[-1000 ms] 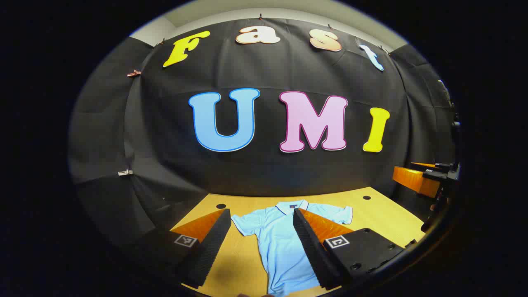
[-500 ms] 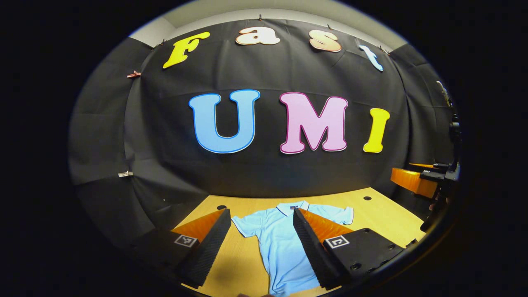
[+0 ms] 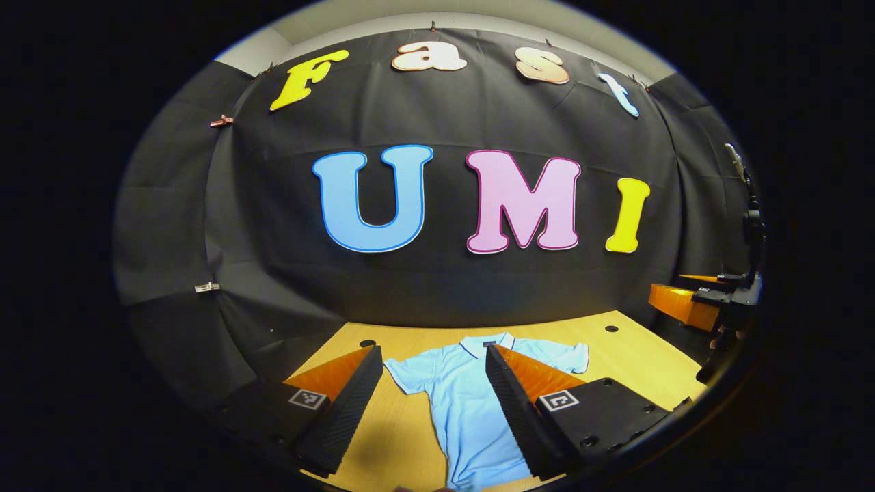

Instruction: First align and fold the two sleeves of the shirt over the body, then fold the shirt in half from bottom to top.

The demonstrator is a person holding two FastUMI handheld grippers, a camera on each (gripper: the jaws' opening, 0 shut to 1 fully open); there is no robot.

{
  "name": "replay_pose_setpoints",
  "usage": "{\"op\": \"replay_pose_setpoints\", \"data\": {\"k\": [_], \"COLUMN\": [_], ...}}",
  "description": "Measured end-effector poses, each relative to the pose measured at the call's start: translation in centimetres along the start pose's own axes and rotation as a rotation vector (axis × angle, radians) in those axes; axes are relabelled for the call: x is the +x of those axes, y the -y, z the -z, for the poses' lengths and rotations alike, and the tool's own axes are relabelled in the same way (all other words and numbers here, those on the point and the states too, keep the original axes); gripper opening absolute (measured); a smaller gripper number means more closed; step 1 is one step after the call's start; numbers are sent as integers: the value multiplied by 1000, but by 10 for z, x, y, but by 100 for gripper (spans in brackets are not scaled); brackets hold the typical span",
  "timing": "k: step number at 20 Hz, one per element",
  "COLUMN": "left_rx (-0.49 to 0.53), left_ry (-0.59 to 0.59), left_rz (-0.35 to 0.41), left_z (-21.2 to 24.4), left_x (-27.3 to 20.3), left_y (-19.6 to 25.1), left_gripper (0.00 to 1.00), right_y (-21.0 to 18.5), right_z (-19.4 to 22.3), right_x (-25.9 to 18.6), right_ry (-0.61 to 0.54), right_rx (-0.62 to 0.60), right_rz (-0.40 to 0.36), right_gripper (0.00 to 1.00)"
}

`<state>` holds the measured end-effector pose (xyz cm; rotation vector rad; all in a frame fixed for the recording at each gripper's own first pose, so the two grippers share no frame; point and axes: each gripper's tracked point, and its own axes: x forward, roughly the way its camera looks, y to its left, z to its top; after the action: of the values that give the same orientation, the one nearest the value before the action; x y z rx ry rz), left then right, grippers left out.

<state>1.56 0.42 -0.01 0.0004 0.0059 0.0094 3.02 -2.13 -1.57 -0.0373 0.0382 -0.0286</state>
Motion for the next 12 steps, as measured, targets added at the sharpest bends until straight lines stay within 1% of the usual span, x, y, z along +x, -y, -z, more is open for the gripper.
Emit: {"op": "replay_pose_setpoints", "data": {"k": [3,7,10,12], "left_rx": [6,12,19,32], "left_ry": [-13,-36,-57,-70], "left_rz": [-10,-34,-47,-56], "left_z": [1,2,8,14], "left_x": [6,18,29,38], "left_y": [-1,-2,-3,-3], "left_gripper": [97,97,97,97], "right_y": [15,35,51,62], "right_z": [13,47,79,103], "right_x": [23,65,109,141], "right_ry": [-46,-148,-223,-274], "right_rx": [7,10,-6,8], "right_rz": [14,27,38,48], "right_gripper": [98,98,98,98]}}
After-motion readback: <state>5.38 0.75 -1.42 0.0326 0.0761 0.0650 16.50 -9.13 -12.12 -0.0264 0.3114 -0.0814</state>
